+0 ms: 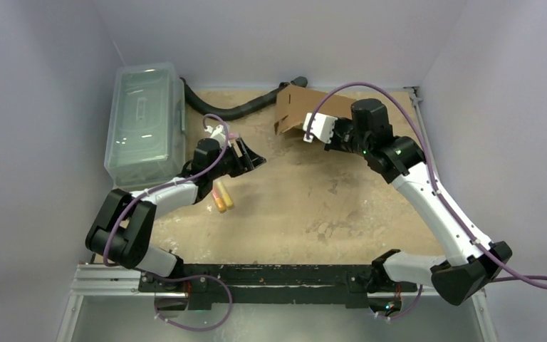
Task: Fold the paper box
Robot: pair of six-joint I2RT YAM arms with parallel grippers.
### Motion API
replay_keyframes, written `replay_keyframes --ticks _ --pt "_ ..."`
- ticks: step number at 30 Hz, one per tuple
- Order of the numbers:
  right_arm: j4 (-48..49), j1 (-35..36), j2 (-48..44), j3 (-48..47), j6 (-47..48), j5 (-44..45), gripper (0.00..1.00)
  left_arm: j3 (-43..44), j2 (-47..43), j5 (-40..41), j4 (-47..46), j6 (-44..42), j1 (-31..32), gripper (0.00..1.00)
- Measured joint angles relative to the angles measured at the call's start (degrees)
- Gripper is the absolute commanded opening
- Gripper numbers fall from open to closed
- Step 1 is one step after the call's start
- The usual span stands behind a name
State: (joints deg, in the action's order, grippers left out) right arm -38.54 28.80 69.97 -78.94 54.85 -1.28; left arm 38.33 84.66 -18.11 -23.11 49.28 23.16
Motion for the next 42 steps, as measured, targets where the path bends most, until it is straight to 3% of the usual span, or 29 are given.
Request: replay_keyframes --ticks 6,8,13,16,22,34,42 --pt "-2.75 0.07 -0.57 -1.53 -0.28 -0.37 0.00 -0.35 -2.21 1.09 1.55 -3.56 -0.20 0.72" --pt "-5.86 -0.02 0.66 -7.56 -0.07 -0.31 0.00 -0.37 -4.79 1.88 3.10 -6.01 -0.52 0.74" --pt "-13.33 -0.46 5.51 -34.73 0.35 -1.64 0.00 -0.22 -14.56 4.39 7.21 -12.15 -2.73 0.85" --pt "-14.53 -0.44 2.91 -40.44 0.96 -2.95 0.00 0.72 -20.28 6.88 10.32 -14.91 -3.52 0.92" --pt "-18.21 -0.35 -5.16 -31.47 2.62 -2.64 0.00 2.05 -26.58 8.22 13.66 -16.92 -3.54 0.92" --pt "-25.03 -0.35 2.38 -26.32 4.35 -4.79 0.00 -10.08 -27.45 1.01 9.25 -6.97 -3.54 0.91" --pt "-25.64 -0.31 2.75 -23.71 4.33 -7.61 0.00 -10.75 -23.30 0.00 6.21 -4.28 -3.54 0.91"
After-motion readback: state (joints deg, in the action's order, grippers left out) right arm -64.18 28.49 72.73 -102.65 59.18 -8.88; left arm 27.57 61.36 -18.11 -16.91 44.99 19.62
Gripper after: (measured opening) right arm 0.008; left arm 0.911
